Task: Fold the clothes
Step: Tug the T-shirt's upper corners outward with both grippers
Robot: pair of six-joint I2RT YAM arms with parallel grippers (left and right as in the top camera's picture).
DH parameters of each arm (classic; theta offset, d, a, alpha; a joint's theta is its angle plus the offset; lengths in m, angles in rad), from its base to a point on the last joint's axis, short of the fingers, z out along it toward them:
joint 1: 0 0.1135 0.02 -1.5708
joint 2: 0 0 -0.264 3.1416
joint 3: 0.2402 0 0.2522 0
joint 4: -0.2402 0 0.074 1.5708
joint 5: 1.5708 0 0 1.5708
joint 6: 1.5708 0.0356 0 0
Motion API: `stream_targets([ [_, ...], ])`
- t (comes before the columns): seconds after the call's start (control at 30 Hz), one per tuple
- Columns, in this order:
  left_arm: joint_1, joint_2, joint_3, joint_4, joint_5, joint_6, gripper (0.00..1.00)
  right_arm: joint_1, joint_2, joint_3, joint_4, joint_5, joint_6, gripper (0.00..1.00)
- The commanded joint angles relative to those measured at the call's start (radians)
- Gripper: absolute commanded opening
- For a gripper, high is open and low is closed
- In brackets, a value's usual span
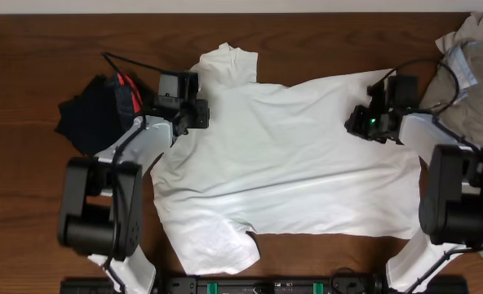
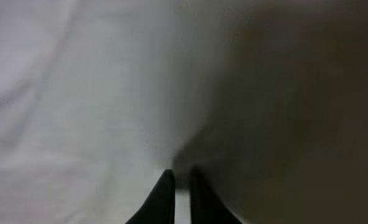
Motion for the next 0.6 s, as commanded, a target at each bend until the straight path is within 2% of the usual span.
stream_targets([
  [0.0, 0.001, 0.064, 0.001, 0.019, -0.116, 0.02, 0.08, 0.0, 0.036, 0.0, -0.018, 0.139, 0.017, 0.1],
  [0.17, 0.008, 0.127, 0.002, 0.067, -0.246, 0.015, 0.08, -0.026, 0.039, 0.001, -0.074, 0.315, 0.017, 0.13],
  [0.3, 0.031, 0.135, 0.021, 0.113, -0.282, 0.012, 0.08, -0.063, 0.039, 0.001, -0.103, 0.335, 0.013, 0.16],
  [0.4, 0.045, 0.135, 0.09, 0.09, -0.28, 0.012, 0.08, -0.087, 0.034, 0.003, -0.1, 0.206, -0.055, 0.29],
  [0.47, 0.047, 0.135, 0.156, 0.041, -0.281, 0.017, 0.08, -0.098, 0.023, 0.013, -0.104, 0.082, -0.119, 0.41],
  [0.57, 0.047, 0.13, 0.261, -0.05, -0.282, 0.043, 0.08, -0.116, -0.016, 0.025, -0.118, -0.04, -0.161, 0.47],
])
